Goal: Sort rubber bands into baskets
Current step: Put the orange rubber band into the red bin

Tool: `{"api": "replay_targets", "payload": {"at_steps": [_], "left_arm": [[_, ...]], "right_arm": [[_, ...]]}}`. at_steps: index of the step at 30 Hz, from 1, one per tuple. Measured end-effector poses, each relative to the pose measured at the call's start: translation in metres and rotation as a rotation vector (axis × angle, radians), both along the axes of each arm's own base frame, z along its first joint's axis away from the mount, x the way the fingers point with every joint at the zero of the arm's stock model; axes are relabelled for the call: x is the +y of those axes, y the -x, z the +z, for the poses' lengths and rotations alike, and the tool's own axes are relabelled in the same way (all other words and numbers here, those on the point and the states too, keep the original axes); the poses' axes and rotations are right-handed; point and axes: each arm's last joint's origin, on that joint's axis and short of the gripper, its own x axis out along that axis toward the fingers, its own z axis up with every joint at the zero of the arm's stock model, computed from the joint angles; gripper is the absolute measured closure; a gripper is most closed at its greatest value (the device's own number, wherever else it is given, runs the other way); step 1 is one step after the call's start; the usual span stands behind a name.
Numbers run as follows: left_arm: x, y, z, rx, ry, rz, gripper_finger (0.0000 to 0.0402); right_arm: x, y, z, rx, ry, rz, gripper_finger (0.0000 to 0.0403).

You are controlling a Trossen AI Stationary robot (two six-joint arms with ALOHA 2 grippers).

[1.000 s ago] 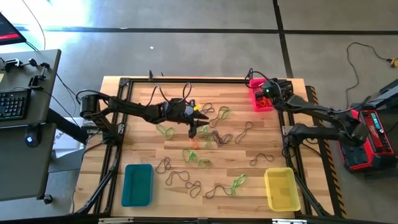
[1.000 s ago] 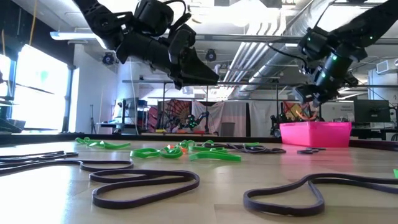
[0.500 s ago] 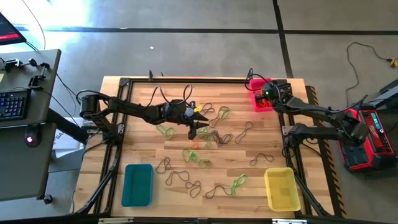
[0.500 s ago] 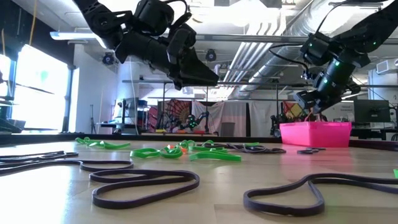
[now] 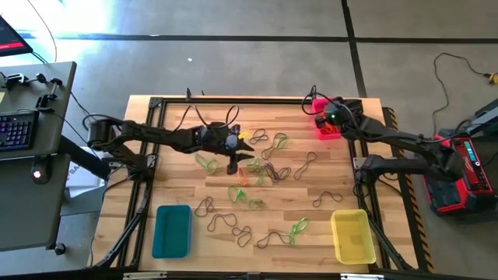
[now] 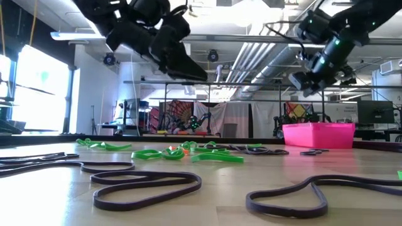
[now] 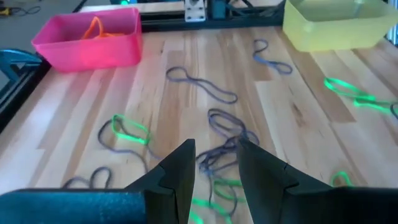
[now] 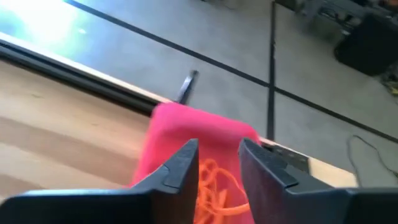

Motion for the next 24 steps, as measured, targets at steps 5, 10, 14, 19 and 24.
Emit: {"api": "replay_targets", "payload": {"at_steps": [5, 10, 14, 19, 24], "left_arm": [[-0.001, 0.003, 0.003, 0.012, -0.012, -0.009, 0.0291], [-0.002, 0.005, 0.000, -0.022, 0.008, -0.003, 0.0311], [-0.002, 0.010, -0.009, -0.061, 0.003, -0.004, 0.0353], [-0.003, 0.017, -0.021, -0.021, 0.005, -0.008, 0.0397], [-0.004, 0.021, -0.029, 0.024, 0.011, -0.007, 0.0398]], "right_arm": [[0.015, -0.013, 0.001, -0.049, 0.001, 0.075, 0.0351], [0.035, -0.023, -0.002, -0.072, -0.012, 0.169, 0.0398], [0.051, -0.033, -0.001, -0.147, -0.019, 0.233, 0.0393], [0.073, -0.046, -0.005, -0.156, -0.036, 0.344, 0.0401], [0.088, -0.063, -0.021, -0.142, -0.075, 0.403, 0.0399]]}}
